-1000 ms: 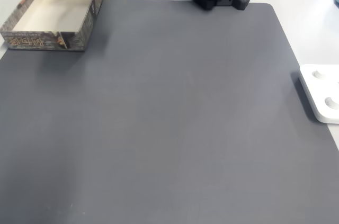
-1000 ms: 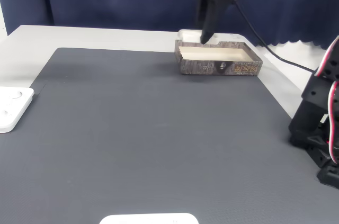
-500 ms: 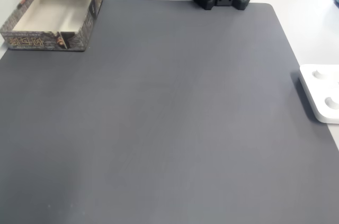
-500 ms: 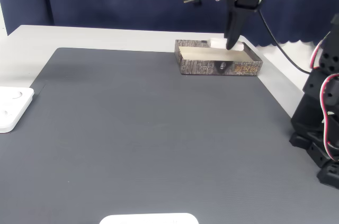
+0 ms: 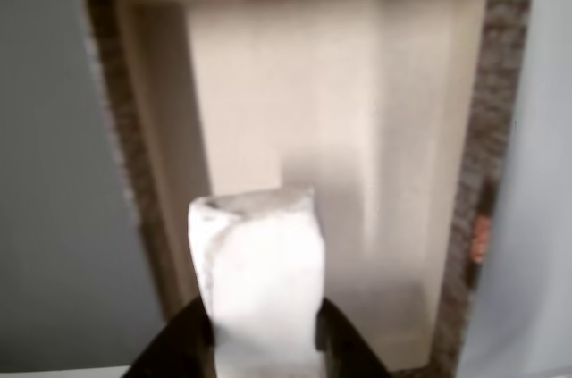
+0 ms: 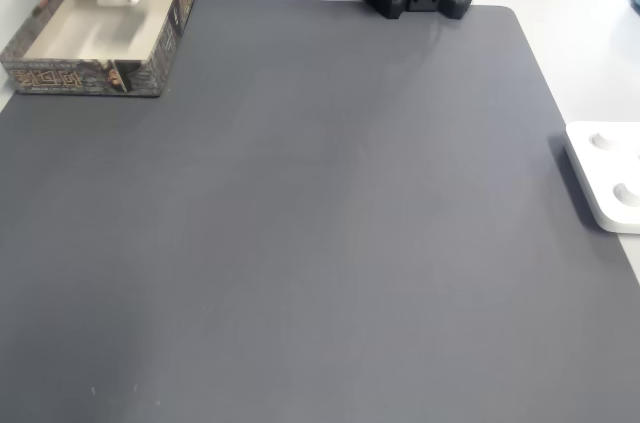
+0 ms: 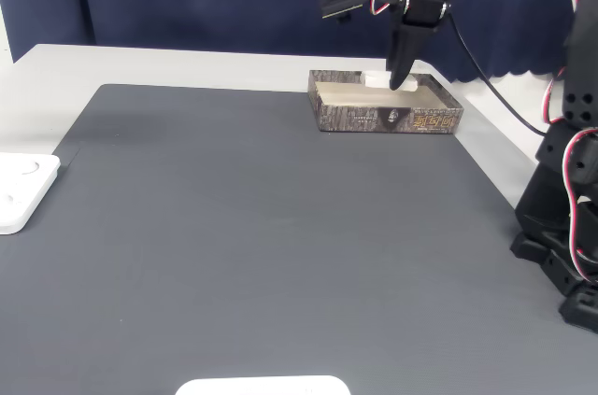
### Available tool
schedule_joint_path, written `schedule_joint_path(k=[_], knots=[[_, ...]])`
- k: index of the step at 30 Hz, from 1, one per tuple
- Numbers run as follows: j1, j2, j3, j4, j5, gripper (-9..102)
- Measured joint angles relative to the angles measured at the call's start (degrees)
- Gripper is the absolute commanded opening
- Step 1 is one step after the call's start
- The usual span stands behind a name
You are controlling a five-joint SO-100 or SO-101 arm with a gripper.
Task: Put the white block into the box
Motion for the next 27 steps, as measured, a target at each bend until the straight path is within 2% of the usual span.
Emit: schedule_joint_path(k=[14,27], knots=[[1.14,-9.76,-9.32,0.00,3.96,-2],[0.62,-13.18,-11.87,-0.97,4.57,-2]])
